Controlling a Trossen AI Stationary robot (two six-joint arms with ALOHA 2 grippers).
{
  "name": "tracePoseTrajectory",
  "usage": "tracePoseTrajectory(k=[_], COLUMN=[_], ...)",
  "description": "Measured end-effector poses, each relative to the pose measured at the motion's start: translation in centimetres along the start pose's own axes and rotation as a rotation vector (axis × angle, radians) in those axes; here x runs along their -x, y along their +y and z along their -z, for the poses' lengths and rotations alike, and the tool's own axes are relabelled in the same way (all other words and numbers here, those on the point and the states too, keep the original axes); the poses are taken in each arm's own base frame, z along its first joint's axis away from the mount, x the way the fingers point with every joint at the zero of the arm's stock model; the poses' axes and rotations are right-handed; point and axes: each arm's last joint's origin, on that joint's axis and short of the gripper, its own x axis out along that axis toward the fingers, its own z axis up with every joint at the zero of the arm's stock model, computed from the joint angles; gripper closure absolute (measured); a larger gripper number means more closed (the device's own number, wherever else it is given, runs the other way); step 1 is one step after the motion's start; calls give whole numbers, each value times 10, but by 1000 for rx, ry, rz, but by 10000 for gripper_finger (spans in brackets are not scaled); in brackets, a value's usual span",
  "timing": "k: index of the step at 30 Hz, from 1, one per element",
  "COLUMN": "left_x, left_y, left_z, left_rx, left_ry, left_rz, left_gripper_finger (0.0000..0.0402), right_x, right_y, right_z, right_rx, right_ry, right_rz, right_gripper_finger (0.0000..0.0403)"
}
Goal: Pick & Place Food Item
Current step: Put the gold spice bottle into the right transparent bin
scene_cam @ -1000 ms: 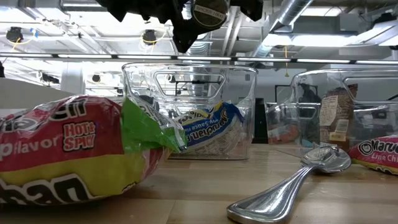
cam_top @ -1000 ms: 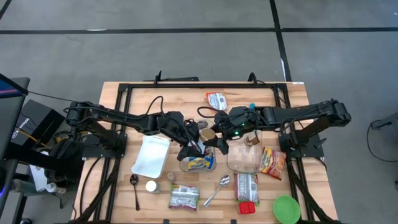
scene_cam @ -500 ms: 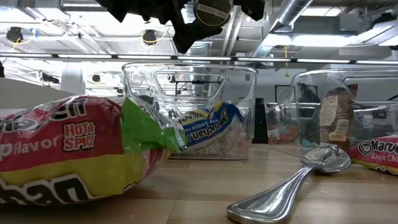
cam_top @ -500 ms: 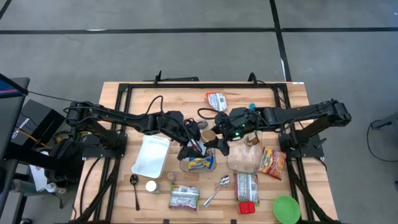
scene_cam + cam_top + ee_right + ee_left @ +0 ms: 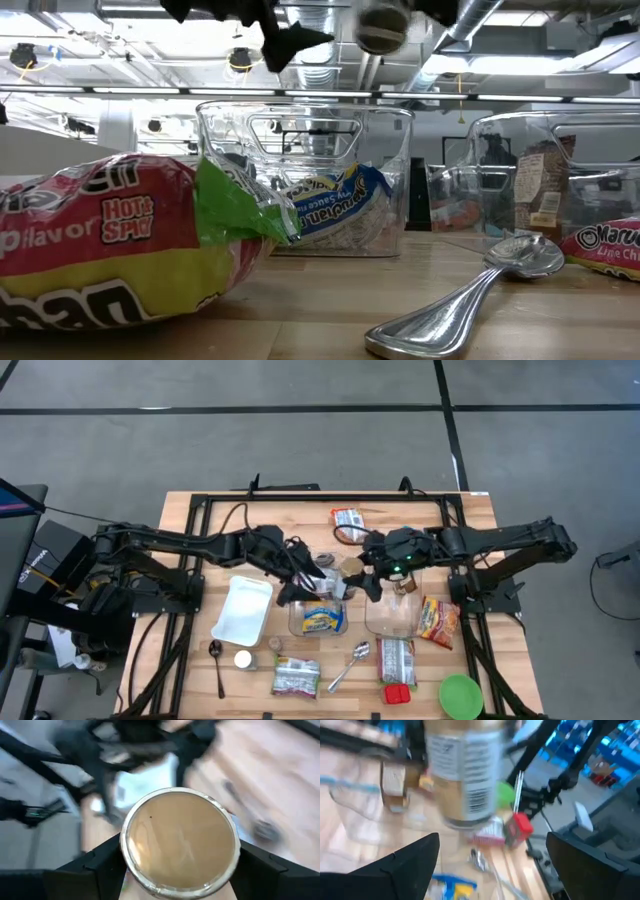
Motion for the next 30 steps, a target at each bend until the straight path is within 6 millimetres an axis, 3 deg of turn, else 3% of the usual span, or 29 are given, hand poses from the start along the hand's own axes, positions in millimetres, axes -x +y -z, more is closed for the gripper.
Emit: tracePoseTrajectory(k=[7, 13, 24, 30], left_x=[23, 42, 64, 64], left_y=[0, -3, -14, -14], left_z=[-14, -25, -35, -35], left_rx=[-10, -27, -55, -56], left_ry=[-72, -139, -210, -212], left_rz=[-24, -37, -24, -24], left_gripper_finger=[54, 64, 69, 71], right_x=[34, 44, 32, 16], right_y=[-4, -4, -3, 1], right_z=[15, 33, 56, 65], right_rx=[-67, -120, -230, -166], right_ry=[-19, -6, 6, 17], right_rz=[210, 368, 583, 656], right_gripper_finger=[127, 127, 127, 127])
